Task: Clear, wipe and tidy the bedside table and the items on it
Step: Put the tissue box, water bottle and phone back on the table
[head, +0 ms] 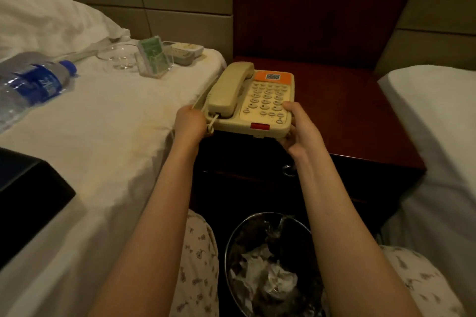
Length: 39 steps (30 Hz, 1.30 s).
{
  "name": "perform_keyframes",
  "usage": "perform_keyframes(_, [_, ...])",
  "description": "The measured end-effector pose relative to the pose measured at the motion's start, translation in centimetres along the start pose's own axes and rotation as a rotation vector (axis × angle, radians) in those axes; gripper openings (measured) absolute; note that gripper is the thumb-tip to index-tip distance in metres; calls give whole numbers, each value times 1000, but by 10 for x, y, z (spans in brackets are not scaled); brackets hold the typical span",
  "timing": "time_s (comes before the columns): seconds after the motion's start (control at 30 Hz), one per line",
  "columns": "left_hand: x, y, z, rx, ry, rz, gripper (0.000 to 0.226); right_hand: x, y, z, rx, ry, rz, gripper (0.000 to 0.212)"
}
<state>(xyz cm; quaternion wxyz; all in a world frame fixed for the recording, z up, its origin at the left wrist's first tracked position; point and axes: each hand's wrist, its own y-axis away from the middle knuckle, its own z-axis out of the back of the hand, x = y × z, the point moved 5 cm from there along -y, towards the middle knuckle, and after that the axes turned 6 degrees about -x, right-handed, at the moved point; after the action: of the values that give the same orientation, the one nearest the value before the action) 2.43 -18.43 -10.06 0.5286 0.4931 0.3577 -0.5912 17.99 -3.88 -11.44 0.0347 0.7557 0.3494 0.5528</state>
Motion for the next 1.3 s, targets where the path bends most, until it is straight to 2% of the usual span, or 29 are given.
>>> perform_keyframes(0.13, [-5, -14, -17, 44, 19, 44, 37, 17, -18, -5, 11, 32, 16, 49])
perform_keyframes(0.33, [-30, -38, -49, 120, 71, 15, 39, 33, -51, -12, 16, -16, 27, 42])
perform_keyframes(0.57, [-44, -73, -83, 158, 18, 15, 39, 55, -96, -27, 30, 27, 48, 37])
perform_keyframes(1.03, [-53, -148, -125, 158, -105, -94, 45, 82, -178, -62, 39, 110, 113, 40])
perform_keyframes(1.2, [-58, -154, -134, 156, -185, -151, 44, 90, -190, -56, -80, 190, 181, 31])
perform_keyframes(1.3, [-61, -155, -136, 149, -241, -187, 42, 91, -192, -53, -190, 346, 301, 24])
